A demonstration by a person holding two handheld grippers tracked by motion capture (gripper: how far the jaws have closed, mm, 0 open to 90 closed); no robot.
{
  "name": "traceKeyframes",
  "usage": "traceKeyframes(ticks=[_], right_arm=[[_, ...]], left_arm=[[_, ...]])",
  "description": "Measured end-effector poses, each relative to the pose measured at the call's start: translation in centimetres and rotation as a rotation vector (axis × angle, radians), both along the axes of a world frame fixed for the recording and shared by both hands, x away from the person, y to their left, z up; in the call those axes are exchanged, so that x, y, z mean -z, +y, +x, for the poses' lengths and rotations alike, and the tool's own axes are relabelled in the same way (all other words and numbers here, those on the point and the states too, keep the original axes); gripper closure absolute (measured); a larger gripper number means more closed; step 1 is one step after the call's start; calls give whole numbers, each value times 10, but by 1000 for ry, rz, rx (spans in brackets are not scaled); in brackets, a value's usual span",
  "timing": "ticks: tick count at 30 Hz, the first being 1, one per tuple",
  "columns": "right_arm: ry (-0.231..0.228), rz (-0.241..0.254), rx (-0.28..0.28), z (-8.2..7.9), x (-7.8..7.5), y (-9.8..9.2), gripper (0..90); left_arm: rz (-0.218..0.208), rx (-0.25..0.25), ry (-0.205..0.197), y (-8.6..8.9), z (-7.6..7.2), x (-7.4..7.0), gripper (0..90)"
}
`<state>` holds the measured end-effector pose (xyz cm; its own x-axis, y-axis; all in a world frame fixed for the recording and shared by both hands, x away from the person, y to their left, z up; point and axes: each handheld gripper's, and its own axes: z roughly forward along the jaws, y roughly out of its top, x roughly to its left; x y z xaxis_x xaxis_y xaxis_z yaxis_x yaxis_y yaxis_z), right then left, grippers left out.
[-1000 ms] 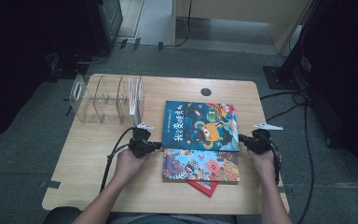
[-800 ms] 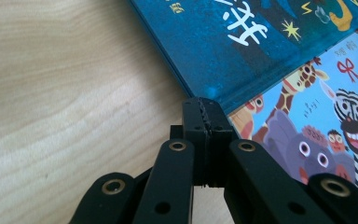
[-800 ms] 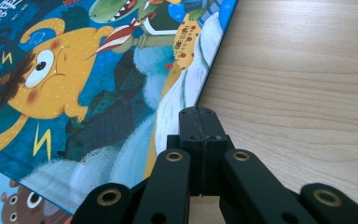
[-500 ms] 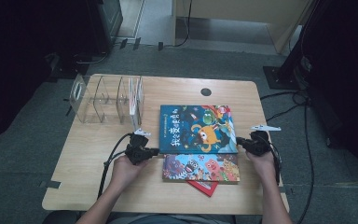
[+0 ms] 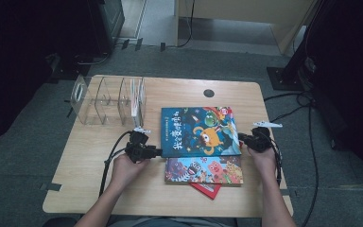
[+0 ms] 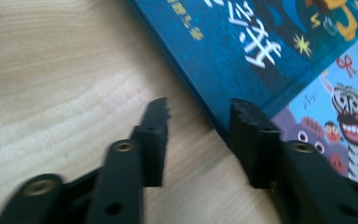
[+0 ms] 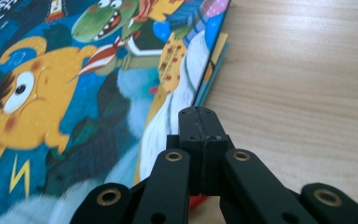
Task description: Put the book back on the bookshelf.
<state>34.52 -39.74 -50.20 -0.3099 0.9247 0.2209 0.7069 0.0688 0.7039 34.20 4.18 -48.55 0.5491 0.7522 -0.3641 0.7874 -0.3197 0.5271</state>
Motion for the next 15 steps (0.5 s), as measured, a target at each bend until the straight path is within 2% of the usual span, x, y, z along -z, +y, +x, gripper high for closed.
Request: traceKeyframes(ticks=[2,6,11,15], right_arm=[[-2,-3,11,5,1,2,900],[-1,10,26,12,1,1,900],[1,19,27,17,2,1,900],[4,12,28,20,1,1,900]], left_arm=[[-22,-7,10,1,6,-1,514],[-17,-24,26,-6,18,-1,448],[6,-24,45,-15,27,3,397],[-21,-48,62,-18,33,6,389]])
